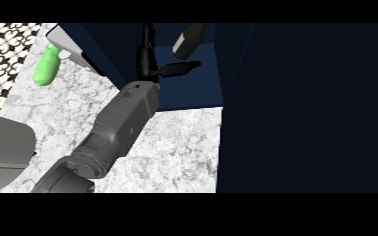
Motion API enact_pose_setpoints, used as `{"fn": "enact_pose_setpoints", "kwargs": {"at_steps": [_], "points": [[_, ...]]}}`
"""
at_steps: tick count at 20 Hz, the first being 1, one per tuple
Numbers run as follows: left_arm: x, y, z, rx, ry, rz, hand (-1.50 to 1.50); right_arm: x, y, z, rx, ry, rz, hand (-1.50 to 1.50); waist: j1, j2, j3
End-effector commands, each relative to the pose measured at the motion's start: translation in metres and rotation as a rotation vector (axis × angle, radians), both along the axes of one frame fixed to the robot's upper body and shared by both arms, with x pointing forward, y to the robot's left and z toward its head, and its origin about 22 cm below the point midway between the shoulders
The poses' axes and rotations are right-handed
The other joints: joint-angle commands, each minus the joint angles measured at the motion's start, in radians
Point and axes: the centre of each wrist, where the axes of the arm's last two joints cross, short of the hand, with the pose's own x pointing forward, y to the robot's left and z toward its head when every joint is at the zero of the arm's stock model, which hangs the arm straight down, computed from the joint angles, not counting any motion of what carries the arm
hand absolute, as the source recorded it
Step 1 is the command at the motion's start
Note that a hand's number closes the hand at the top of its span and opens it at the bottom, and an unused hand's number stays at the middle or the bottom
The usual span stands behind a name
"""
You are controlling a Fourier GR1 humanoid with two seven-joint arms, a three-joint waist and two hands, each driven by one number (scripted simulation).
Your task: Pick up the wine, place it into the cabinet and close the cabinet
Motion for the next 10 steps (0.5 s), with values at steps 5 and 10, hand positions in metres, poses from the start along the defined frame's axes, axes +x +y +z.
{"fn": "enact_pose_setpoints", "kwargs": {"at_steps": [5, 10], "points": [[-0.010, 0.009, -0.020, -0.031, 0.019, -0.044, -1.50, -0.010, -0.004, 0.007, 0.023, -0.027, 0.036, -1.50, -0.001, -0.002, -0.003], [-0.016, 0.013, -0.029, -0.049, 0.020, -0.065, -1.50, -0.012, -0.002, 0.001, 0.024, -0.011, 0.014, -1.50, 0.021, -0.008, -0.002]]}}
